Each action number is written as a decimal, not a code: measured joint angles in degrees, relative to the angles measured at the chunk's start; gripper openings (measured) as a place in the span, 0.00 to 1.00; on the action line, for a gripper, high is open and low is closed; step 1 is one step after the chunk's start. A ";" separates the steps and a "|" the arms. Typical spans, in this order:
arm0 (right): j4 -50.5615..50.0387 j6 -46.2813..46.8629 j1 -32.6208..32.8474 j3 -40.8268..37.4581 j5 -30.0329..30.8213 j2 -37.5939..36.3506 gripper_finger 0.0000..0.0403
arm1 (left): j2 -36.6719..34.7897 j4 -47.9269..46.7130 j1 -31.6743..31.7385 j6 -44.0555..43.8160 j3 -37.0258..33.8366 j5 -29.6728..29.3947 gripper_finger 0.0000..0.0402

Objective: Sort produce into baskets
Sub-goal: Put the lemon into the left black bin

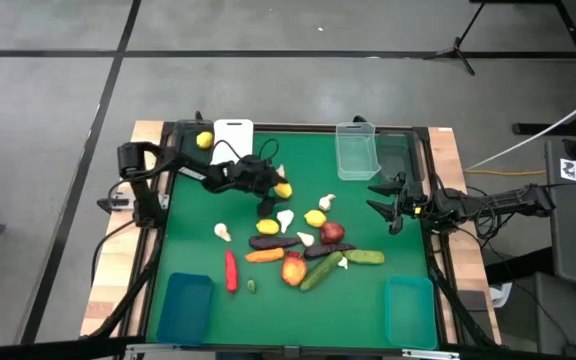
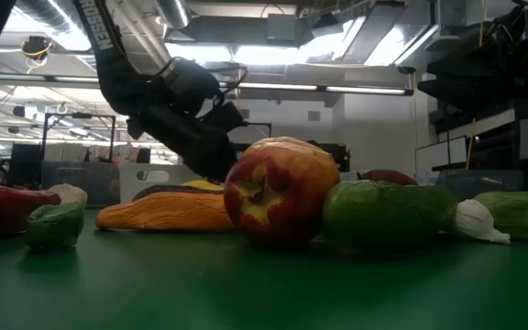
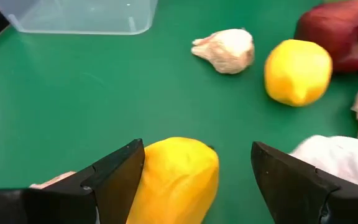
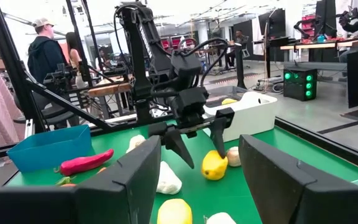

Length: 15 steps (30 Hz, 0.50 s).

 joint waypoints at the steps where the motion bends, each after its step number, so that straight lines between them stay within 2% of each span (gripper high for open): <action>1: 0.00 -0.01 -0.01 0.00 -0.02 0.01 0.54 | 0.19 -0.08 0.21 -0.56 0.07 -0.36 0.73; 8: -0.09 0.01 -0.01 0.00 -0.01 0.02 0.54 | 0.70 -4.47 0.48 -1.62 -0.44 -5.70 0.73; 15: -0.32 0.00 0.01 0.00 -0.02 0.00 0.54 | 0.60 -5.91 -0.12 -1.62 -0.37 -6.73 0.73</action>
